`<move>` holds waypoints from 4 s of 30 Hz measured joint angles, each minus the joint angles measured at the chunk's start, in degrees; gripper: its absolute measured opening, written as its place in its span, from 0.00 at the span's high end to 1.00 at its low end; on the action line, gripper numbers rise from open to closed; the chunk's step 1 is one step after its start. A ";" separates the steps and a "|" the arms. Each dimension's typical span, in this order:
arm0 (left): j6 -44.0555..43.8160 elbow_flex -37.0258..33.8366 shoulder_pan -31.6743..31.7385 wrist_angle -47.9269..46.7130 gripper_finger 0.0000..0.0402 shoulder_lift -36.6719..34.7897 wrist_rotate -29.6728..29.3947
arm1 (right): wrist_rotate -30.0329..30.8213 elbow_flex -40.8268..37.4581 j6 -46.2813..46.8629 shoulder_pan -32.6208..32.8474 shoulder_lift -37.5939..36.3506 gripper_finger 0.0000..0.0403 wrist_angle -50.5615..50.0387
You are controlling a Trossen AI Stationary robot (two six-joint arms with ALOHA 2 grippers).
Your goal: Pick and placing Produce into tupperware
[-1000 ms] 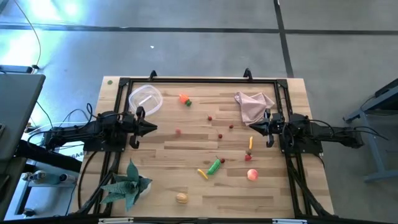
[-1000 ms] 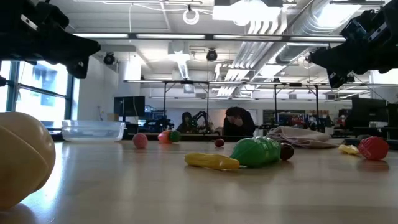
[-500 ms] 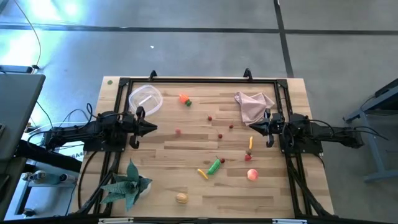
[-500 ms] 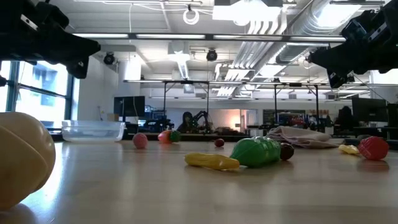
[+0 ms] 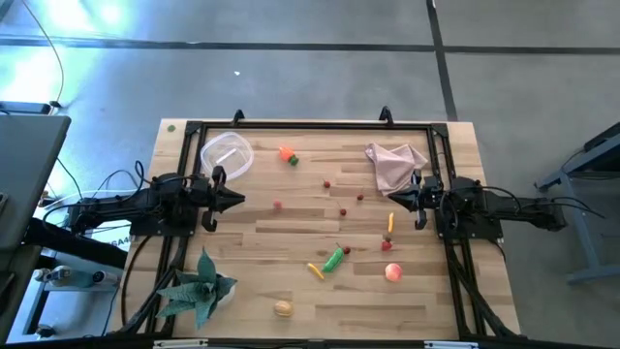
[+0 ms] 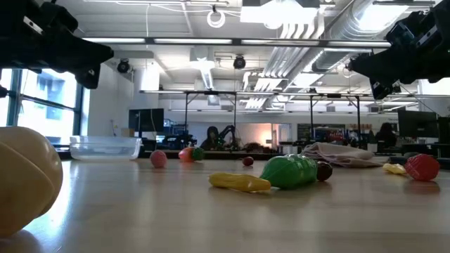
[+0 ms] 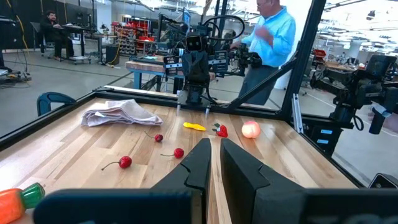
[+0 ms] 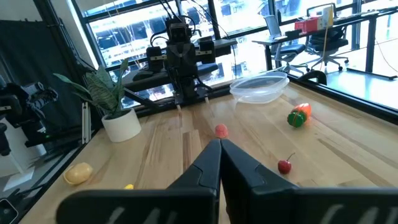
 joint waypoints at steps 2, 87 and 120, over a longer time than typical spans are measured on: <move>-0.02 -0.01 0.02 0.02 0.94 0.00 0.01 | 0.22 0.01 -1.15 0.00 -0.01 1.00 0.00; -31.29 89.00 30.65 -77.59 0.94 103.63 -17.34 | 5.97 0.00 6.58 -0.02 0.04 1.00 11.52; -39.64 66.91 31.43 -59.42 0.94 103.58 -20.10 | 3.80 0.00 5.40 -0.01 0.04 1.00 5.51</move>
